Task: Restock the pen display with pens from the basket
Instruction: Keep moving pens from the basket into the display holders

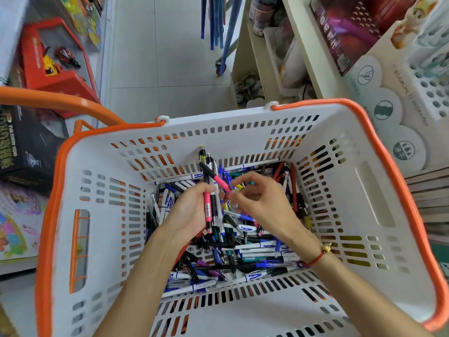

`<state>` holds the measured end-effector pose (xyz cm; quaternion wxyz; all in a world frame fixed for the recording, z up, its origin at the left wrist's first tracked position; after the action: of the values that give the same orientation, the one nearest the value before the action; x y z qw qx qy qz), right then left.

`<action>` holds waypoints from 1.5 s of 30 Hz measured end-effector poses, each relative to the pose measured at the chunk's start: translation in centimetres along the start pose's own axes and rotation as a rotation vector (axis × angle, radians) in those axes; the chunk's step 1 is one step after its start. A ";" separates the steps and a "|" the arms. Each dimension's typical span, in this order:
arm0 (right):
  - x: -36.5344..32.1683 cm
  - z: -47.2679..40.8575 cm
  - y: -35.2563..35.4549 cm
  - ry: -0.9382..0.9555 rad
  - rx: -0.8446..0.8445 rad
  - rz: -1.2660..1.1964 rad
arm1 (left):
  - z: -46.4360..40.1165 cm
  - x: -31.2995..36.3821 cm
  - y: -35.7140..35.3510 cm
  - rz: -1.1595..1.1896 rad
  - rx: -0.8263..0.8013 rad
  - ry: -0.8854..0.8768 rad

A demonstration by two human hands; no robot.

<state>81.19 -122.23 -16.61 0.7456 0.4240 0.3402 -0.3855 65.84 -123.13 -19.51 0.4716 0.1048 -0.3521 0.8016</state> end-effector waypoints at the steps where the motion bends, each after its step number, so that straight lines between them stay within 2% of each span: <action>1: 0.0 0.2 -0.3 0.031 -0.016 0.055 | 0.0 0.0 0.0 0.034 -0.027 0.003; 4: 0.1 0.5 -1.4 0.115 -0.065 0.165 | 0.1 0.0 -0.2 0.093 -0.113 -0.011; 9: 0.0 0.9 -1.7 0.195 -0.231 0.282 | 0.2 -0.2 0.1 -0.024 -0.015 0.035; 10: -0.1 0.9 -1.5 0.203 -0.208 0.253 | 0.2 -0.2 0.5 -0.051 -0.007 0.041; 12: -0.2 0.5 -0.7 0.167 -0.052 0.128 | 0.2 0.1 0.9 -0.080 -0.036 0.043; 14: -0.2 -0.3 0.3 0.074 0.114 0.051 | 0.6 0.4 0.8 -0.062 -0.126 0.069; 15: -0.2 -0.6 0.7 0.016 0.138 0.060 | 0.9 0.4 0.6 -0.061 -0.181 0.093; 17: -0.2 -0.9 1.1 -0.105 0.038 0.029 | 1.5 0.6 0.0 -0.068 -0.261 0.146; 19: -0.3 -0.9 1.1 -0.211 -0.088 -0.136 | 1.8 0.4 -0.2 -0.072 -0.322 0.181; 23: -0.8 -0.7 1.6 -0.230 -0.194 -0.215 | 1.8 0.4 0.3 -0.037 -0.376 0.184; 30: -0.5 -1.3 2.2 -0.278 -0.185 -0.187 | 1.6 0.5 0.9 -0.064 -0.446 0.173; 34: -0.5 -1.4 2.4 -0.253 -0.212 -0.189 | 1.8 0.7 0.8 0.006 -0.476 0.197; 42: -0.5 -1.3 2.2 -0.210 -0.219 -0.217 | 2.3 1.0 0.5 -0.008 -0.462 0.236; 45: -0.8 -1.1 2.1 -0.181 -0.237 -0.161 | 2.4 0.9 0.3 -0.107 -0.411 0.214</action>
<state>82.46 -120.28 -15.59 0.7847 0.2679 0.3476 -0.4378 64.68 -124.18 -17.45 0.5596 -0.0603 -0.4499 0.6934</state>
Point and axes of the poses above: each hand's wrist, its own z-axis away from the middle knuckle, its own y-axis out of the back of the hand, x = y × z, the point moved 1 cm from there along -z, towards the middle knuckle, and after that the axes turned 3 degrees about -y, right-handed, at the moved point
